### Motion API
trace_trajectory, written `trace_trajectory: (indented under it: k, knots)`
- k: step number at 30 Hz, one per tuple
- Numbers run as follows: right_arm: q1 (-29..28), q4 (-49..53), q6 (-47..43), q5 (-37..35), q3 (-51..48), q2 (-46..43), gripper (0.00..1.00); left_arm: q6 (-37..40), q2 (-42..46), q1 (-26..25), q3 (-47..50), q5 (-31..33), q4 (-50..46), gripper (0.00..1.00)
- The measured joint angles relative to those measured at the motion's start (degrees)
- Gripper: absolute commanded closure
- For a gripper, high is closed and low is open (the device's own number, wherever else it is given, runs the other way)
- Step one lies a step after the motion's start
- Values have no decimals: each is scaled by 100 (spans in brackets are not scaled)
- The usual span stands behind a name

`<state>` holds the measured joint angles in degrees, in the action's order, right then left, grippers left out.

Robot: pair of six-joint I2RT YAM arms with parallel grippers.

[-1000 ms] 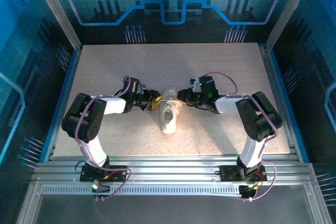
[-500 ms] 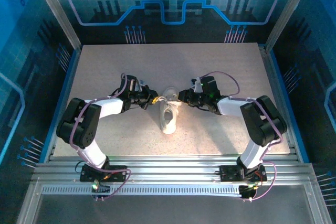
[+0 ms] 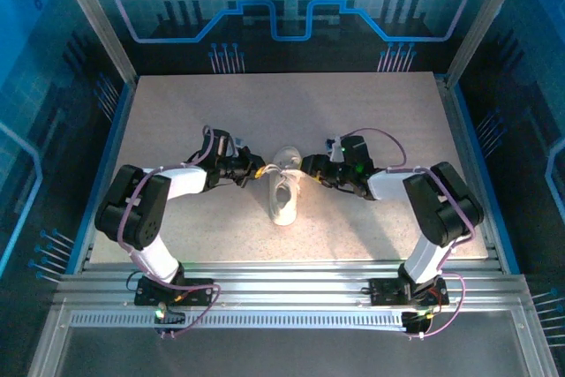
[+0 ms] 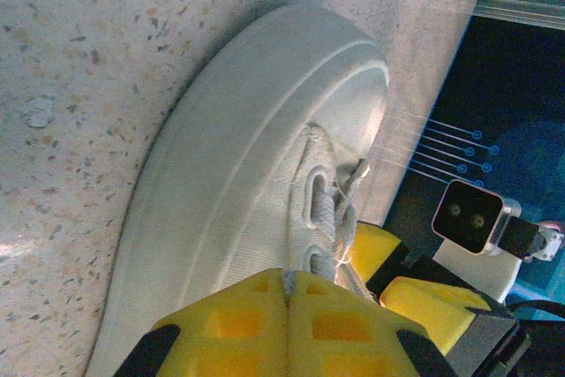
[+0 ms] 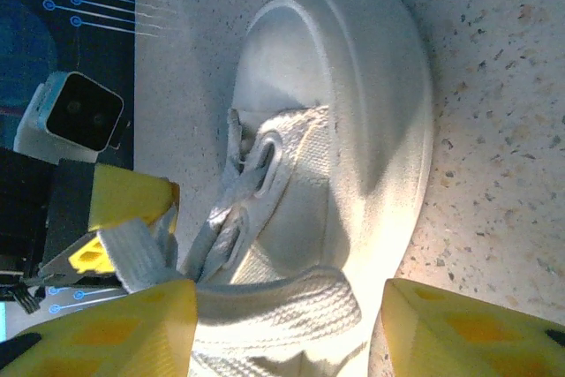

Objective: Tie the shoes

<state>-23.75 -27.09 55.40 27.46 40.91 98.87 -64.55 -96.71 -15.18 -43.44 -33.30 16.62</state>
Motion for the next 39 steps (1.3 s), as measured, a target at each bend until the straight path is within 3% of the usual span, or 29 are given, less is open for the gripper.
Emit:
trace_trajectory:
  k: [14, 18, 22, 30, 39]
  knots:
    - [-225, -960, 680, 133, 0, 540, 45, -2, -96, 0, 22, -2, 42, 100]
    - [-275, -1051, 787, 129, 0, 540, 77, -2, -96, 0, 52, 0, 42, 100]
    - [-293, -955, 708, 70, -11, 428, 99, 42, -96, 0, 55, 2, 22, 100]
    - [-282, 109, -52, -162, 181, -393, 100, 603, 79, 0, 55, 162, -396, 100]
    - [-282, 1145, -870, -319, 518, -590, 100, 1016, 380, 0, 59, 223, -411, 100]
